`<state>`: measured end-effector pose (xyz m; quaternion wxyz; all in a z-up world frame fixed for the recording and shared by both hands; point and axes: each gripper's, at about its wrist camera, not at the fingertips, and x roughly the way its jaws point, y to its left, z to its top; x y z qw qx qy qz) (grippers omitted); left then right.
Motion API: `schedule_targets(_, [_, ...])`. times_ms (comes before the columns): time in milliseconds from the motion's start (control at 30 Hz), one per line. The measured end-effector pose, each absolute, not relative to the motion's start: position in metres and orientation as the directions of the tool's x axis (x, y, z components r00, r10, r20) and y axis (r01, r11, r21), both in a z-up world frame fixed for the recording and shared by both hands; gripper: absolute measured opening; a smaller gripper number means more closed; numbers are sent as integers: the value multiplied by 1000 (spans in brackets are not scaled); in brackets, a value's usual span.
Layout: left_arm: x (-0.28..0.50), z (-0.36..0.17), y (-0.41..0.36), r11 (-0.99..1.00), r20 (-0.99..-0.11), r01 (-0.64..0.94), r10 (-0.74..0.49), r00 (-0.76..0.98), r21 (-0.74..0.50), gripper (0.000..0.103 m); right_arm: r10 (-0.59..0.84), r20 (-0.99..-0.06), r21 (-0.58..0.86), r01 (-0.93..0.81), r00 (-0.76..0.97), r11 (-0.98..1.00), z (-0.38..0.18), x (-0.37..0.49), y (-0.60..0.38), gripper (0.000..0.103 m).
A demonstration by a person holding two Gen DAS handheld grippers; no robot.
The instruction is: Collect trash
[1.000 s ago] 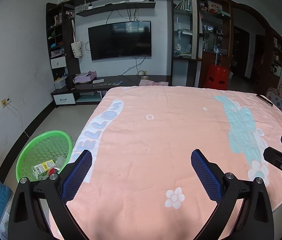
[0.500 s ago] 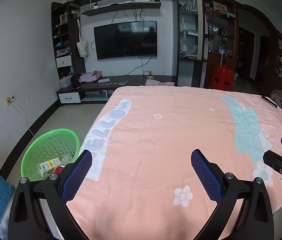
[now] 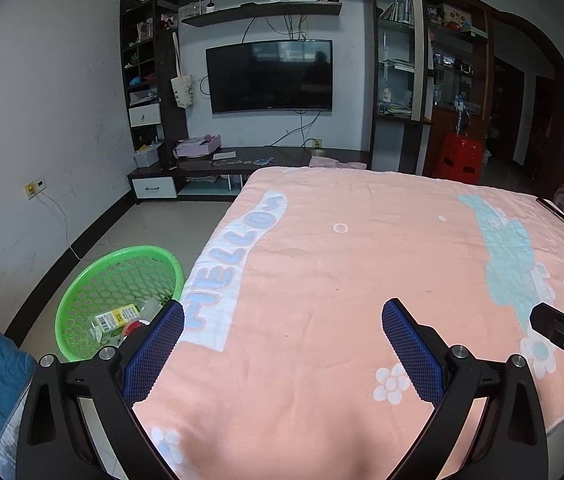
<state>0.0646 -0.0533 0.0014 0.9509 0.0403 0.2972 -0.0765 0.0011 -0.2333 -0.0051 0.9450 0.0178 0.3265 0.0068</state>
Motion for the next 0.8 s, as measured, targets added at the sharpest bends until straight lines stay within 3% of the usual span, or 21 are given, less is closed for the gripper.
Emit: schedule_targets(800, [61, 0, -37, 992, -575, 119, -77, 815, 36, 96, 72, -635, 56, -48, 769, 997, -12, 11, -219, 96])
